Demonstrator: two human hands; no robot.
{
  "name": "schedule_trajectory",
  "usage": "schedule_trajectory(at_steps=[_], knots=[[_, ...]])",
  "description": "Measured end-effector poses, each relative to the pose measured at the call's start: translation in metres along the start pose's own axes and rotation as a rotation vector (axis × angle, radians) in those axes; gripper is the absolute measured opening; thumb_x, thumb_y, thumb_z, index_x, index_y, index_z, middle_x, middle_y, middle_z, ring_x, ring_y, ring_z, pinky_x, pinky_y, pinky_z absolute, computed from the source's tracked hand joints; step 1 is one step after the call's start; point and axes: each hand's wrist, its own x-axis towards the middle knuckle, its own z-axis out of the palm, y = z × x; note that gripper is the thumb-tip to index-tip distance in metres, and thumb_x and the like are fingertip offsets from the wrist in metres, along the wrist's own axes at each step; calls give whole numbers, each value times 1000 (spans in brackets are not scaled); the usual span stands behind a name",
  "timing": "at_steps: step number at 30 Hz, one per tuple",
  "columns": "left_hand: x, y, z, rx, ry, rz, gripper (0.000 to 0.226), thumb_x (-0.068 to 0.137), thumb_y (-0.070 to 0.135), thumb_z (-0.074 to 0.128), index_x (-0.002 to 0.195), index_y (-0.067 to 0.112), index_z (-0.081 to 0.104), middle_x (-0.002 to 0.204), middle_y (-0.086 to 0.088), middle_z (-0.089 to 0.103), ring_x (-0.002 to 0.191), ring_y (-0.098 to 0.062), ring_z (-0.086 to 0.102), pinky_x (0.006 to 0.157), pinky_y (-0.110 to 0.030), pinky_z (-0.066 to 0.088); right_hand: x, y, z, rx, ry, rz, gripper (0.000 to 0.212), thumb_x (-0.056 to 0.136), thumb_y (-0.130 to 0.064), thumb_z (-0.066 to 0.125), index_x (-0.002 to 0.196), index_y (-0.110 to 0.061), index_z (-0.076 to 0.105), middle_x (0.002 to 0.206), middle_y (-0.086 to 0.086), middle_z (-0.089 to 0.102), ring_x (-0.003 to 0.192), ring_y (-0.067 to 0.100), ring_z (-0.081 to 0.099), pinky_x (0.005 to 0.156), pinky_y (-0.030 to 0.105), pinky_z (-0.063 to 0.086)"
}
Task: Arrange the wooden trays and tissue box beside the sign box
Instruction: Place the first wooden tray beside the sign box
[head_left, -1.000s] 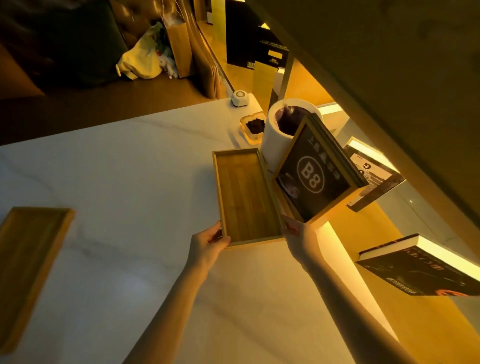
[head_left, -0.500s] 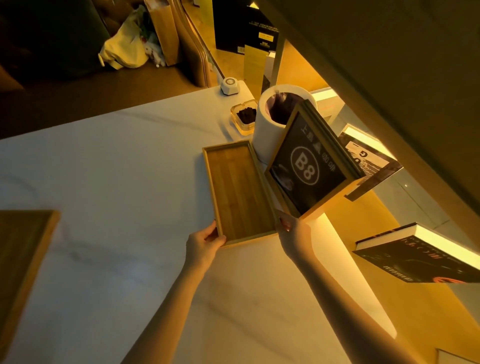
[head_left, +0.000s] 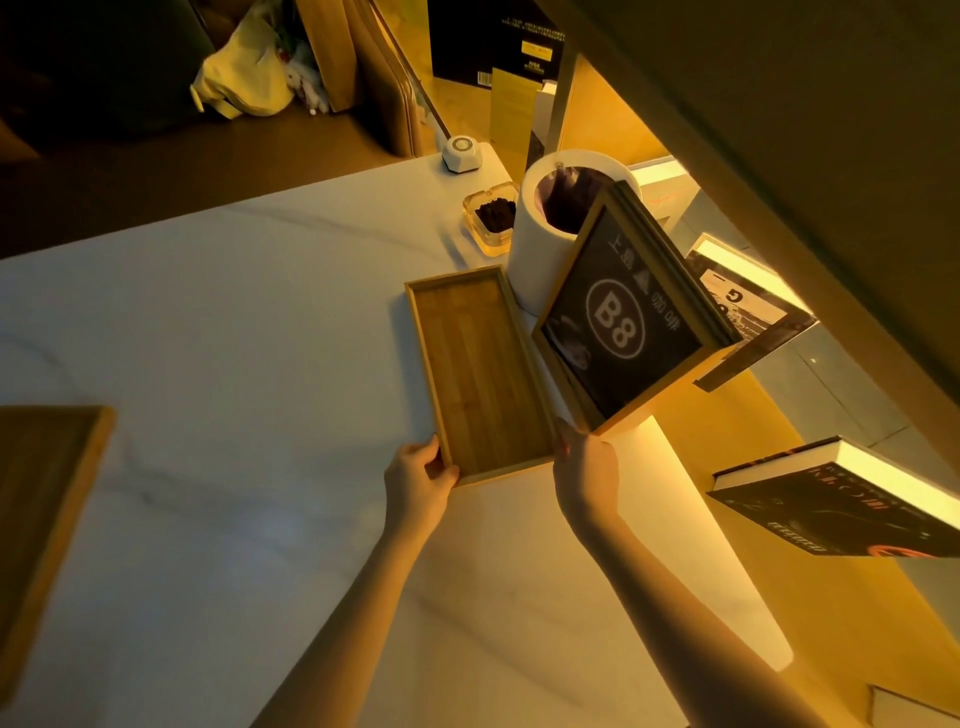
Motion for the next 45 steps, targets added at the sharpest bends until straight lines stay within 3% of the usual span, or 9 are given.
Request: schedule_trajectory(at_steps=[4, 8, 10, 12, 14, 16, 23, 45], knots=[[-5, -1, -2, 54, 19, 69, 32, 82, 14, 61, 112, 3, 58, 100, -21, 62, 91, -30, 62, 75, -23, 43, -4, 3, -2, -95, -1, -104, 30, 94, -13, 45, 122, -6, 50, 104, 18, 65, 93, 29, 63, 76, 33, 52], [-22, -10, 2, 265, 58, 243, 51, 85, 17, 58, 131, 5, 40, 133, -21, 49, 119, -33, 51, 92, -34, 47, -29, 13, 2, -186, 69, -235, 38, 88, -8, 55, 125, -7, 51, 118, 16, 64, 109, 33, 60, 89, 43, 53], [-26, -15, 6, 387, 14, 303, 56, 88, 21, 51, 137, 8, 28, 145, -17, 35, 132, -32, 37, 102, -37, 39, -43, 20, 7, -258, 44, -260, 48, 87, -13, 56, 132, -8, 42, 136, 15, 51, 126, 34, 47, 102, 46, 40], [-27, -19, 11, 447, -65, 278, 57, 93, 25, 39, 141, 10, 12, 152, -13, 20, 140, -27, 20, 110, -36, 28, -54, 27, 11, -316, -65, -273, 56, 93, -24, 44, 142, -12, 18, 151, 8, 17, 140, 28, 14, 112, 42, 13], [-27, -22, 16, 485, -110, 249, 59, 94, 28, 33, 141, 10, 2, 155, -11, 9, 142, -25, 11, 113, -37, 20, -58, 35, 17, -333, -153, -285, 59, 96, -31, 32, 141, -17, -4, 149, 1, -9, 138, 22, -11, 112, 38, -6], [-27, -21, 19, 495, -132, 237, 61, 94, 30, 33, 141, 10, -1, 155, -12, 6, 142, -25, 9, 114, -38, 18, -60, 37, 18, -342, -183, -284, 59, 96, -35, 26, 137, -21, -14, 146, -2, -18, 138, 20, -17, 112, 36, -10], [-25, -16, 25, 501, -150, 242, 62, 94, 33, 31, 141, 10, -3, 155, -12, 4, 142, -24, 6, 115, -38, 13, -50, 35, 13, -316, -153, -257, 57, 96, -36, 25, 141, -18, -7, 145, -2, -16, 136, 17, -16, 112, 32, -7], [-24, -13, 38, 508, -161, 268, 64, 93, 39, 31, 141, 10, 1, 155, -11, 6, 142, -24, 9, 112, -37, 21, -37, 45, 8, -359, -119, -254, 56, 96, -35, 26, 144, -16, 4, 156, 7, 5, 136, 18, -11, 113, 34, 1]])
